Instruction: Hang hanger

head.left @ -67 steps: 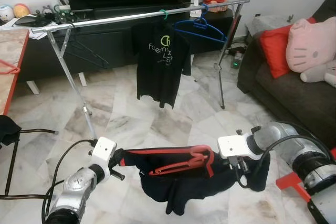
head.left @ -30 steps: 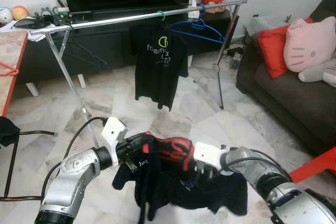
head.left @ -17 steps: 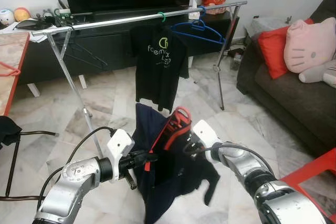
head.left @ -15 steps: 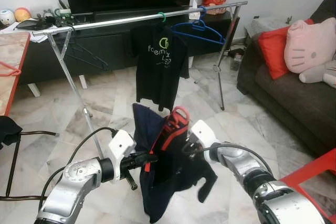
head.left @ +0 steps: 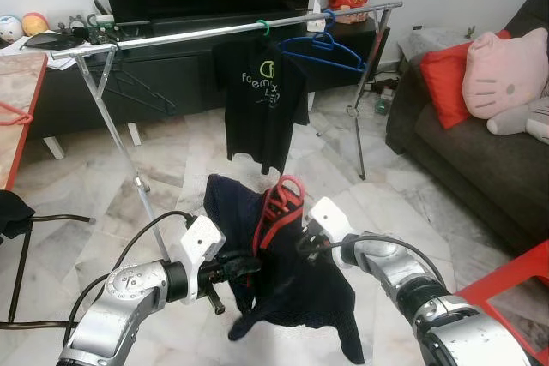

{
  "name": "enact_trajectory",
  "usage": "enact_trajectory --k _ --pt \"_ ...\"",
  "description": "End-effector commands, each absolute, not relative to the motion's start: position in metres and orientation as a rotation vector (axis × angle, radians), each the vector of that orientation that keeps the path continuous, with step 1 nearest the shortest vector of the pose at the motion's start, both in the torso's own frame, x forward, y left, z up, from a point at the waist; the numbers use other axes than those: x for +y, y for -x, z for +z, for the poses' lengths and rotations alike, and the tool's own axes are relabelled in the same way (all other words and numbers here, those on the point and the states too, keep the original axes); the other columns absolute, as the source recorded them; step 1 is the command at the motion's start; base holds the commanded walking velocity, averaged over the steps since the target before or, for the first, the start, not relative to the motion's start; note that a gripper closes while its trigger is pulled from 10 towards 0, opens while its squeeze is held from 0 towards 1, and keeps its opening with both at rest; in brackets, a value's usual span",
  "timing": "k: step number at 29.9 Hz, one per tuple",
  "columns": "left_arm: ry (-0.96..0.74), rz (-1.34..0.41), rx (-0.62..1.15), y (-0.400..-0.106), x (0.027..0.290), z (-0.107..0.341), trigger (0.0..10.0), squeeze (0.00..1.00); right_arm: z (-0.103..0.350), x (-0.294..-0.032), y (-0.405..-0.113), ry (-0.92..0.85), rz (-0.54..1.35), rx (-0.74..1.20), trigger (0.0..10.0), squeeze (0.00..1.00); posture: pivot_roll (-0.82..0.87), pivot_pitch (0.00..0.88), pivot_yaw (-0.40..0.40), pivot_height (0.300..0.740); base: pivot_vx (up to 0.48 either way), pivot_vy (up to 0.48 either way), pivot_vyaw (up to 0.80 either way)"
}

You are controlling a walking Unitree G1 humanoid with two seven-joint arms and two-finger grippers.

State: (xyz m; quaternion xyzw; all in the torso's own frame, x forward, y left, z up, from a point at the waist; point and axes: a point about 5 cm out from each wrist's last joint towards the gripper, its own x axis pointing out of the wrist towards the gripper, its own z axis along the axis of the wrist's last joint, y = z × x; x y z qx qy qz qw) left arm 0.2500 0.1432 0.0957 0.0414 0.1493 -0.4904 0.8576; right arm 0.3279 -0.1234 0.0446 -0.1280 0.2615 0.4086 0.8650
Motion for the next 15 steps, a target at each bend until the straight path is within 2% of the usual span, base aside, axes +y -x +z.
enact_trajectory --k 1,7,15 --pt "-0.083 -1.074 0.306 -0.246 0.138 0.1 10.0 1.0 0.056 -0.125 -0.336 0.297 0.857 0.497 0.0 0.0 0.02 0.0 -0.088 0.74 0.0 0.0 0.0" --pt "-0.09 -1.033 0.273 -0.251 0.144 0.107 10.0 1.0 0.06 -0.125 -0.333 0.29 0.964 0.465 0.0 0.0 0.03 0.0 -0.09 0.74 0.0 0.0 0.0" --pt "-0.139 -1.04 0.244 -0.251 0.164 0.123 10.0 1.0 0.057 -0.151 -0.318 0.507 1.211 0.545 0.0 0.0 0.03 0.0 -0.093 0.74 0.0 0.0 0.0"
